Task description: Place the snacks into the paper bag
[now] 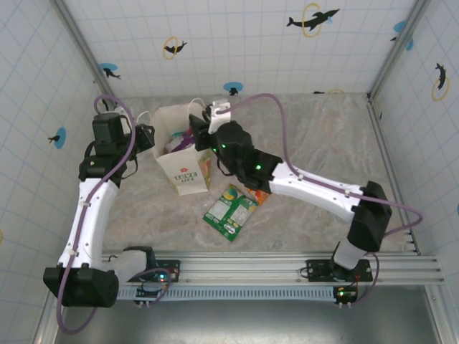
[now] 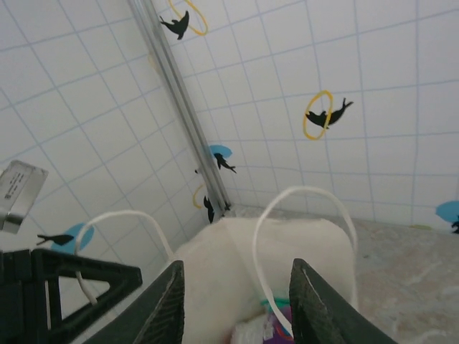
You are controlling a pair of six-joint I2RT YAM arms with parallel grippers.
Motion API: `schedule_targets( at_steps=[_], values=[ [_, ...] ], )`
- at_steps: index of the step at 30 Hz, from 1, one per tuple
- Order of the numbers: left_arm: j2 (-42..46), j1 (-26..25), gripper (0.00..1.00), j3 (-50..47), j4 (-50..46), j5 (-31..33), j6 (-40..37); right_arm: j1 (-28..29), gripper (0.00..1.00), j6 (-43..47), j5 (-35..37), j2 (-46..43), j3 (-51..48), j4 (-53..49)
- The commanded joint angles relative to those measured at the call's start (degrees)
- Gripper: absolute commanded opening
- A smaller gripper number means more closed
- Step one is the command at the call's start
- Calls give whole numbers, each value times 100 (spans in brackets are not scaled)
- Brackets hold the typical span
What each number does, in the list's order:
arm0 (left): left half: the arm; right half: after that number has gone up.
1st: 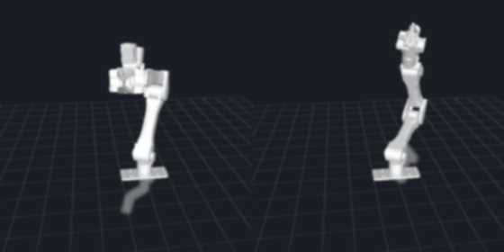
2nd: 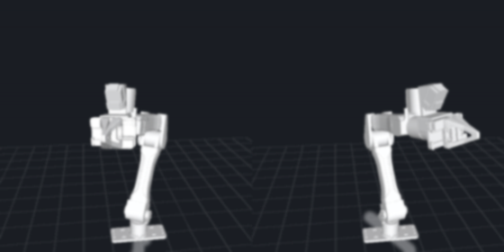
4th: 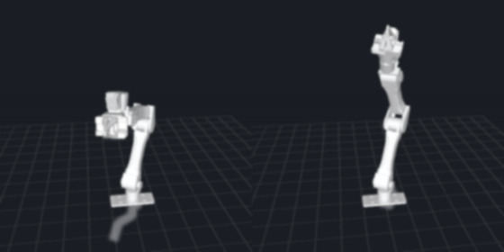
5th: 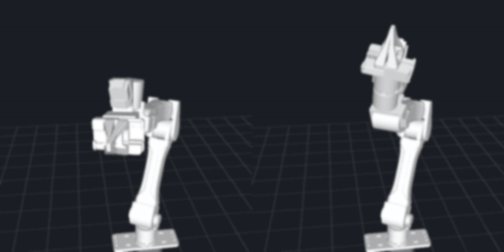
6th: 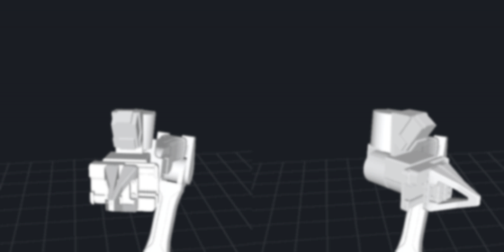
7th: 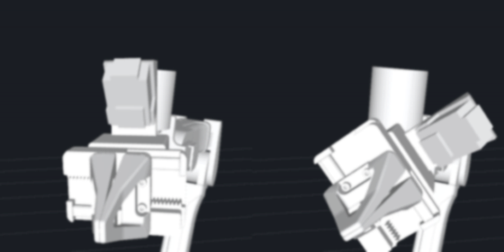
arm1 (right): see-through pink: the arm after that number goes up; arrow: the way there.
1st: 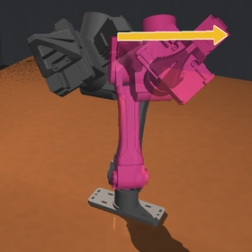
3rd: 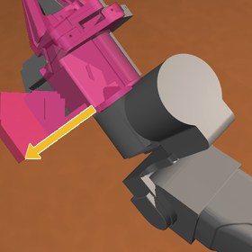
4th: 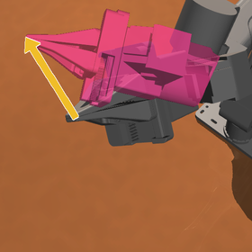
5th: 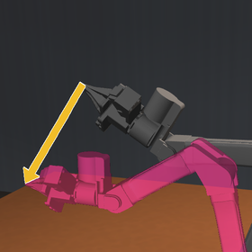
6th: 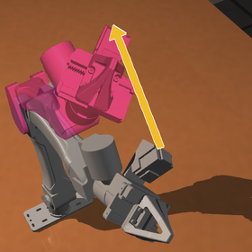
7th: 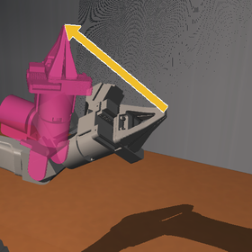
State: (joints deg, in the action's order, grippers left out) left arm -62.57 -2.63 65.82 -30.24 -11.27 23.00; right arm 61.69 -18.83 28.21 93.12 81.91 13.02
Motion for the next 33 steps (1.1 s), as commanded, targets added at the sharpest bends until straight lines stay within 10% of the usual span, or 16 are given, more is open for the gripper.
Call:
schedule_targets(
  at_steps=[1, 16, 33],
  values=[
    [190, -38, 33, -174, -112, 54, 55, -131, 42, -236, -31, -599, -666, -221],
    [359, -42, 37, -596, -158, 79, 164, -1745, 54, -2947, -2428, -2177, -4073, -1250],
    [258, -40, 37, -563, -140, 49, 117, -2288, 61, -3373, -3126, -1092, -4185, -2135]
  ],
)
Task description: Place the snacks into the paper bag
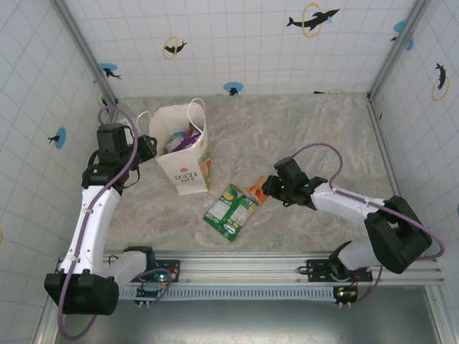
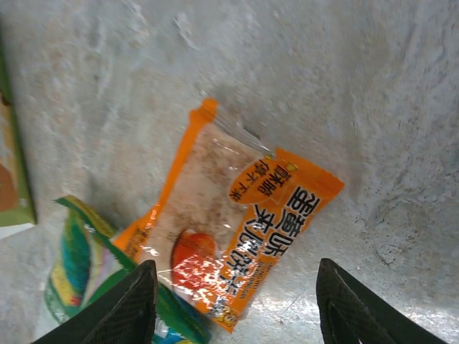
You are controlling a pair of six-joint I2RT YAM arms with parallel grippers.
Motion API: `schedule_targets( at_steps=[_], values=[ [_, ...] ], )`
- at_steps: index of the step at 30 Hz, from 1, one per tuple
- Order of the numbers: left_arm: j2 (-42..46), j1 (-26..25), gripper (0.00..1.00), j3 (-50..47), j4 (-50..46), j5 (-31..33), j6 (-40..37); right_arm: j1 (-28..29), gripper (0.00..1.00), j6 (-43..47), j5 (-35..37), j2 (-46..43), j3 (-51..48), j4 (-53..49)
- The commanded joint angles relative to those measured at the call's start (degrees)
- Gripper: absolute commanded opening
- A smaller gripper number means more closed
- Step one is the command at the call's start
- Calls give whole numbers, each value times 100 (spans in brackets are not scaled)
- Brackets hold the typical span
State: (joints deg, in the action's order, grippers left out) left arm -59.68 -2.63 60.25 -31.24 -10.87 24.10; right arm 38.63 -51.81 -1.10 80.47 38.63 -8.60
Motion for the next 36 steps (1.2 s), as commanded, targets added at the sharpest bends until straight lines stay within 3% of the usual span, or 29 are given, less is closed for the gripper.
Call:
schedule_targets(
  at_steps=[1, 21, 25, 30, 36],
  values=[
    [-26, -36, 37, 10, -40, 28, -10, 35, 62, -75, -214, 291, 206, 15],
    [-132, -42, 36, 230, -13, 28, -124, -77, 65, 438, -819, 1901, 1259, 1256],
    [-132, -38, 36, 273, -47, 73, -142, -7, 65, 920, -395, 2158, 2134, 291],
    [-105, -42, 36, 251, -84, 147, -182, 509, 66, 1550, 1176, 2371, 3349, -1601],
    [-108, -42, 36, 185, -75, 129, -193, 940, 66, 1481, 1602, 2627, 3835, -2249]
  ],
)
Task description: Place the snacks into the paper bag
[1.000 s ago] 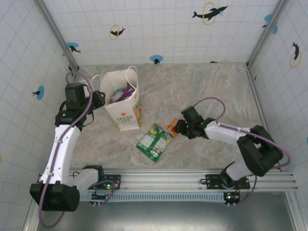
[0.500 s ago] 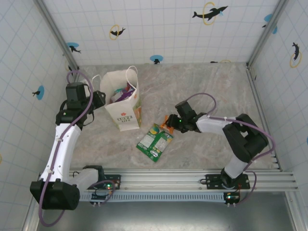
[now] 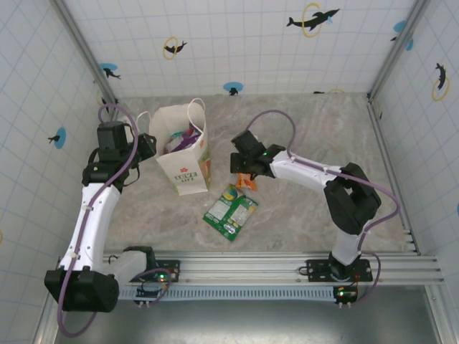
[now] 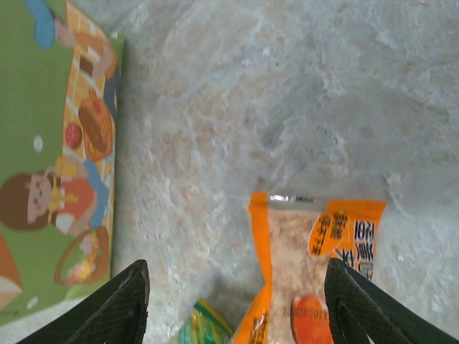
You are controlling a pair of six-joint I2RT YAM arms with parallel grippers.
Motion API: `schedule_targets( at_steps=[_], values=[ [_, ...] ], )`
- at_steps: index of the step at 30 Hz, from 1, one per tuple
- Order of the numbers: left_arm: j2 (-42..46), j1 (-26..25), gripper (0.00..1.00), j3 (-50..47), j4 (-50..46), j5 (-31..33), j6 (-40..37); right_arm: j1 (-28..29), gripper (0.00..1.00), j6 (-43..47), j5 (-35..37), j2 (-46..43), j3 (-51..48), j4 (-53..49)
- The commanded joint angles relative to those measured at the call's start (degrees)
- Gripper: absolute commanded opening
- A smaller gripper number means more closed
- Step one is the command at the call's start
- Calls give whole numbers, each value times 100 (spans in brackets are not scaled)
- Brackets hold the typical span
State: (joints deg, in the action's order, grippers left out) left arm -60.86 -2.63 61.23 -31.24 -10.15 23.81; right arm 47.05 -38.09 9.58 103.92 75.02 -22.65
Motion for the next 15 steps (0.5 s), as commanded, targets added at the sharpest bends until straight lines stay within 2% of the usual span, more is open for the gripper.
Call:
schedule_targets(
  at_steps=[1, 10, 15],
  values=[
    [13, -42, 36, 74, -75, 57, -166, 133, 66, 108, 540, 356, 265, -904],
    [57, -36, 36, 56, -92, 74, -175, 194, 62, 220, 603, 920, 737, -986],
    [57, -39, 36, 39, -103, 79, -175, 202, 54, 273, 583, 1140, 907, -925]
  ],
)
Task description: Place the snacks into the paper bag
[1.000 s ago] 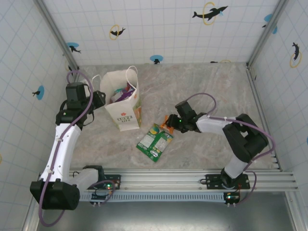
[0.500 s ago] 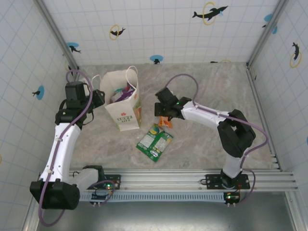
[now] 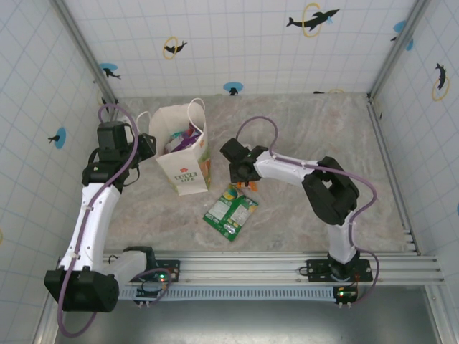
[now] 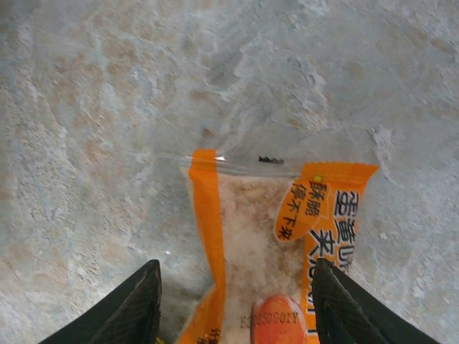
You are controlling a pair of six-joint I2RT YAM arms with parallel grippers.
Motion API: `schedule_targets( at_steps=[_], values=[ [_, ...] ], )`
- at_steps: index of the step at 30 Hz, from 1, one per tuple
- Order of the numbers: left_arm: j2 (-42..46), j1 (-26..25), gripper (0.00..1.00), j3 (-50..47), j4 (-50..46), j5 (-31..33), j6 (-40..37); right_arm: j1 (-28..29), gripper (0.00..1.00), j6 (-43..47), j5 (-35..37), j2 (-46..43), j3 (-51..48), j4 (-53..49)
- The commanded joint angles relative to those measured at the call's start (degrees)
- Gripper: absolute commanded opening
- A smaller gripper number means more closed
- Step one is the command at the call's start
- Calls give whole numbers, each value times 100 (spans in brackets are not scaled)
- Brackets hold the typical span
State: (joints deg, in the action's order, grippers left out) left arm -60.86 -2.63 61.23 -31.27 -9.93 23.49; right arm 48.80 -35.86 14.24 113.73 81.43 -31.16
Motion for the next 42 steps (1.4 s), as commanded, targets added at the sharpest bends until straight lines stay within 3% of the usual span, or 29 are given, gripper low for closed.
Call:
schedule_targets(
  at_steps=[1, 14, 25, 35, 42],
  values=[
    [57, -41, 36, 41, -100, 61, -141, 18, 51, 52, 114, 198, 292, -78],
    [39, -40, 36, 51, -102, 60, -151, -3, 33, 79, 310, 545, 396, -61],
    [13, -41, 36, 61, -90, 63, -143, 98, 5, 140, 683, 165, 385, -21],
    [8, -43, 36, 85, -90, 36, -125, 236, 2, 299, 1155, -922, 277, 295],
    [-4, -42, 36, 111, -73, 7, -108, 467, 1, 1078, 1234, -1955, 55, 1671]
  ],
)
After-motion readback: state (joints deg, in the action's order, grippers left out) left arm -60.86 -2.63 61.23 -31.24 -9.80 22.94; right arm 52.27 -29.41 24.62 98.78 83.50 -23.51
